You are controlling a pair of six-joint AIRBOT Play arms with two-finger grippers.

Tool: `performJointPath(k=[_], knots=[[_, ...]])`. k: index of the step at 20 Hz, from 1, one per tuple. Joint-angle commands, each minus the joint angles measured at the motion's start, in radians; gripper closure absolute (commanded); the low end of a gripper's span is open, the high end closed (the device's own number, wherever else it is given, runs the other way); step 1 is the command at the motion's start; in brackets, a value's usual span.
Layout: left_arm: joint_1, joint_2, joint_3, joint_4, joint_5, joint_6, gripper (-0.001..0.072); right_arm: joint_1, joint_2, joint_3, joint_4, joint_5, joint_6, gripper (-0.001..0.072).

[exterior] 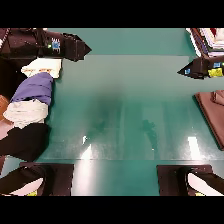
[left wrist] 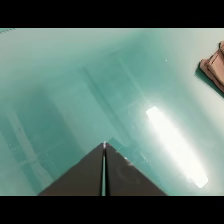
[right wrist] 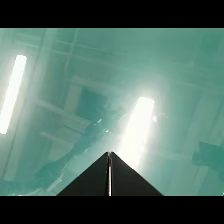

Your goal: Fold the shirts.

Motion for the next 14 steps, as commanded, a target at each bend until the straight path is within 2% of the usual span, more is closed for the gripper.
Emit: performJointPath(k=[1, 4, 5, 6, 8, 9, 10, 14], knots=[[0.000, 0.000, 0.000, 0.000, 0.001, 0.000, 0.0680, 0.000, 0.000, 0.001, 0.000, 0.000, 0.000, 0.0697], [0.004, 0.000, 0.000, 0.043, 0.087, 0.040, 0.0676, 0.000, 0.000, 0.001, 0.000, 0.000, 0.000, 0.0697], [0.005, 0.000, 0.000, 0.125, 0.106, 0.060, 0.0453, 0.000, 0.000, 0.000, 0.000, -0.001, 0.000, 0.0697], [0.005, -0.007, 0.000, 0.253, 0.116, 0.027, 0.0220, 0.000, 0.000, 0.000, 0.001, -0.002, 0.000, 0.0697], [0.005, -0.050, 0.000, 0.580, 0.087, -0.103, 0.0199, 0.000, 0.000, 0.000, 0.001, -0.009, 0.000, 0.0697], [0.021, -0.082, 0.000, 0.694, 0.067, -0.153, 0.0198, 0.000, 0.000, 0.000, 0.001, -0.010, 0.001, 0.0697], [0.055, -0.124, 0.000, 0.736, 0.062, -0.170, 0.0198, 0.000, 0.000, 0.000, 0.001, -0.009, 0.001, 0.0696], [0.249, -0.322, 0.000, 0.723, 0.079, -0.230, 0.0197, 0.000, 0.000, 0.000, 0.001, -0.008, 0.001, 0.0697]])
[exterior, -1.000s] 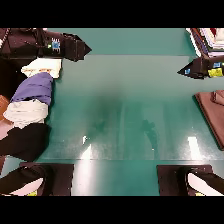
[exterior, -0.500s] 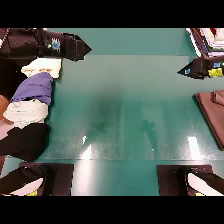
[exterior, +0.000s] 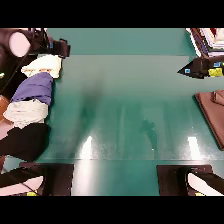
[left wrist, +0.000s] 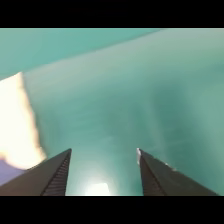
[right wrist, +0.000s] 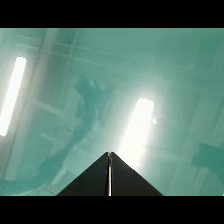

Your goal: Fold the shirts.

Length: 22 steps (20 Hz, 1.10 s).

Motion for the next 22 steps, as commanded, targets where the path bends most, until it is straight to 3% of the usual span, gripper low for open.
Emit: performJointPath(k=[1, 6, 15, 16, 17, 18, 19, 22], knots=[[0.148, -0.166, 0.000, 0.079, 0.021, -0.070, 0.0197, 0.000, 0.000, 0.000, 0.000, -0.002, 0.000, 0.0697], [0.294, -0.360, 0.000, -0.099, 0.210, -0.069, 0.0196, 0.000, 0.000, 0.000, 0.000, -0.008, 0.000, 0.0696], [0.346, -0.502, 0.001, -0.098, 0.393, -0.062, 0.0201, 0.000, 0.000, 0.000, 0.000, -0.008, 0.000, 0.0697], [0.346, -0.502, 0.001, -0.099, 0.404, -0.063, 0.0233, 0.000, 0.000, 0.000, 0.000, -0.009, 0.000, 0.0696], [0.346, -0.500, 0.007, -0.103, 0.398, -0.063, 0.0395, 0.000, 0.000, 0.000, 0.000, -0.012, 0.000, 0.0697], [0.346, -0.499, 0.023, -0.111, 0.375, -0.063, 0.0615, 0.000, 0.000, 0.000, 0.001, -0.017, 0.001, 0.0697], [0.346, -0.498, 0.050, -0.116, 0.337, -0.063, 0.0672, 0.000, 0.000, 0.000, 0.001, -0.022, 0.001, 0.0697], [0.346, -0.486, 0.217, -0.119, 0.147, -0.051, 0.0681, 0.000, 0.001, 0.000, 0.002, -0.034, 0.001, 0.0697]])
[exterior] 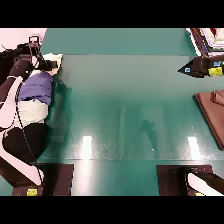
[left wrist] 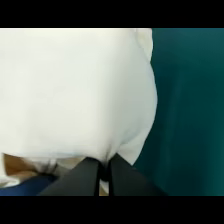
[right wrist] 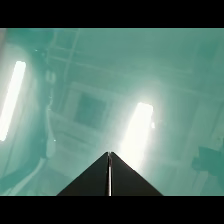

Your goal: Fold the shirts.

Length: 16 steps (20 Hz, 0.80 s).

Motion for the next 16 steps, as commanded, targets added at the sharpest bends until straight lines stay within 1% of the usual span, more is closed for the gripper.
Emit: performJointPath(k=[1, 3, 5, 7, 9, 11, 13, 14, 16], knots=[[0.001, 0.040, 0.166, -0.011, -0.169, 0.027, 0.0682, 0.000, 0.001, 0.002, 0.002, -0.021, 0.001, 0.0697], [-0.009, 0.151, 0.245, -0.014, -0.177, 0.047, 0.0682, 0.000, 0.000, 0.035, 0.002, -0.039, 0.000, 0.0697], [-0.034, 0.291, 0.314, -0.015, -0.201, 0.100, 0.0682, 0.000, 0.001, 0.097, 0.000, -0.071, 0.000, 0.0696], [-0.085, 0.444, 0.338, -0.012, -0.234, 0.159, 0.0683, -0.005, 0.000, 0.179, -0.002, -0.108, 0.000, 0.0697], [-0.156, 0.573, 0.338, -0.012, -0.301, 0.177, 0.0683, -0.006, 0.001, 0.253, -0.002, -0.144, -0.010, 0.0697], [-0.243, 0.647, 0.338, -0.012, -0.389, 0.177, 0.0683, -0.006, 0.001, 0.314, -0.002, -0.151, -0.021, 0.0697], [-0.340, 0.661, 0.332, -0.013, -0.493, 0.171, 0.0683, -0.006, 0.001, 0.356, -0.001, -0.148, -0.023, 0.0697], [-0.400, 0.661, 0.302, -0.013, -0.529, 0.140, 0.0683, -0.005, 0.001, 0.370, 0.001, -0.139, -0.023, 0.0697], [-0.529, 0.650, 0.193, -0.019, -0.561, 0.092, 0.0683, -0.005, 0.001, 0.392, 0.001, -0.103, -0.023, 0.0697]])
